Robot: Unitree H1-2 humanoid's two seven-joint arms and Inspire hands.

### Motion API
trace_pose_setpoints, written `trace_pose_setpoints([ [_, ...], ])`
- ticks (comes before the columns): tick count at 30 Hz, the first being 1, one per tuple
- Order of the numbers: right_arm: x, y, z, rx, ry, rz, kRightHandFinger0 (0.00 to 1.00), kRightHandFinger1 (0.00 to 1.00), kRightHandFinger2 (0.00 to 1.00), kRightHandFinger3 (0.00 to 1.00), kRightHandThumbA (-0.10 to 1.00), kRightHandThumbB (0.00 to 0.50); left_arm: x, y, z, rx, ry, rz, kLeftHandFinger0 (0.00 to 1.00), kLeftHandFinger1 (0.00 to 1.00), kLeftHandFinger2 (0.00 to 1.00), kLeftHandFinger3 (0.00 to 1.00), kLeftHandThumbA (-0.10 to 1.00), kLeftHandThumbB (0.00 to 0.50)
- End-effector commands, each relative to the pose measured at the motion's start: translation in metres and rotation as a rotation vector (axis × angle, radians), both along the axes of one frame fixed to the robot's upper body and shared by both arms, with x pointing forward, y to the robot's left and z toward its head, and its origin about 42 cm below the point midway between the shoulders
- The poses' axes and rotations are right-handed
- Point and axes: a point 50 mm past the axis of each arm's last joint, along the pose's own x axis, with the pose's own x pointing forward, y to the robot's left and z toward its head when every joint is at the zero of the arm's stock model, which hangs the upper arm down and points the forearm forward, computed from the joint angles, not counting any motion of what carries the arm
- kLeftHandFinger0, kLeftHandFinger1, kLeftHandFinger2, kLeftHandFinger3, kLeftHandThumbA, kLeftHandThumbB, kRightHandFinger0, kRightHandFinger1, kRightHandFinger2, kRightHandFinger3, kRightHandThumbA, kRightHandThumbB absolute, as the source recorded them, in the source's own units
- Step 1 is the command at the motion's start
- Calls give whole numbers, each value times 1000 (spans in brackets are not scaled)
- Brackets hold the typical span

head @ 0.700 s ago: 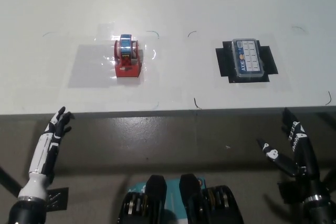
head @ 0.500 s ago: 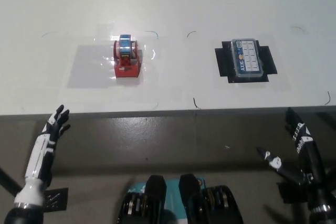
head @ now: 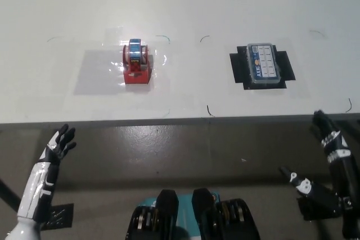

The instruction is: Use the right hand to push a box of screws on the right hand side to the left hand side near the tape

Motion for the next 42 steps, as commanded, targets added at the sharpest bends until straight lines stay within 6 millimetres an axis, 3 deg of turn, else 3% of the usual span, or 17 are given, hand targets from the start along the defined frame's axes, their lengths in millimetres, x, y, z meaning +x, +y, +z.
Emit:
trace_pose_setpoints([
  [1, 19, -2, 40, 40, -131, -7, 1000, 1000, 1000, 1000, 949, 261, -2, -3, 14, -29, -24, -40, 1000, 1000, 1000, 1000, 1000, 145],
  [2, 24, -3, 45, 40, -144, -14, 1000, 1000, 1000, 1000, 986, 269, -2, -3, 15, -28, -26, -38, 1000, 1000, 1000, 1000, 1000, 158],
  [6, 49, -8, 73, 43, -194, -29, 1000, 1000, 1000, 1000, 969, 268, -2, -1, 19, -33, -21, -30, 1000, 1000, 1000, 1000, 1000, 205],
  [9, 68, -12, 99, 59, -206, -39, 1000, 1000, 1000, 1000, 934, 233, 1, 0, 21, -33, -32, -30, 1000, 1000, 1000, 1000, 1000, 184],
  [15, 110, -23, 122, 95, -216, -37, 1000, 1000, 1000, 1000, 860, 120, 2, -3, 22, -35, -28, -33, 1000, 1000, 1000, 1000, 1000, 185],
  [21, 166, -26, 140, 72, -196, -59, 1000, 1000, 1000, 1000, 885, 138, 0, -4, 23, -39, -30, -34, 1000, 1000, 1000, 1000, 1000, 186],
  [25, 194, -23, 137, 88, -154, -62, 1000, 1000, 1000, 1000, 863, 136, -1, -6, 23, -42, -38, -50, 1000, 1000, 1000, 1000, 1000, 171],
  [29, 220, -15, 123, 82, -65, -73, 1000, 1000, 1000, 1000, 875, 190, -12, -7, 18, -59, -32, -53, 1000, 1000, 1000, 1000, 1000, 152],
  [33, 246, -11, 106, 109, 52, -98, 1000, 1000, 1000, 1000, 867, 192, -19, -5, 14, -62, -13, -49, 1000, 1000, 1000, 1000, 1000, 157],
  [35, 258, -10, 101, 130, 101, -108, 1000, 1000, 1000, 1000, 836, 168, -19, -6, 13, -62, -20, -48, 1000, 1000, 1000, 1000, 1000, 154],
  [38, 269, -9, 92, 172, 161, -123, 1000, 1000, 1000, 1000, 814, 158, -18, -7, 13, -84, -17, -55, 1000, 1000, 1000, 1000, 999, 158],
  [42, 276, -4, 82, 221, 229, -122, 1000, 1000, 1000, 1000, 837, 191, -20, -7, 12, -74, -6, -48, 1000, 1000, 1000, 1000, 1000, 162],
])
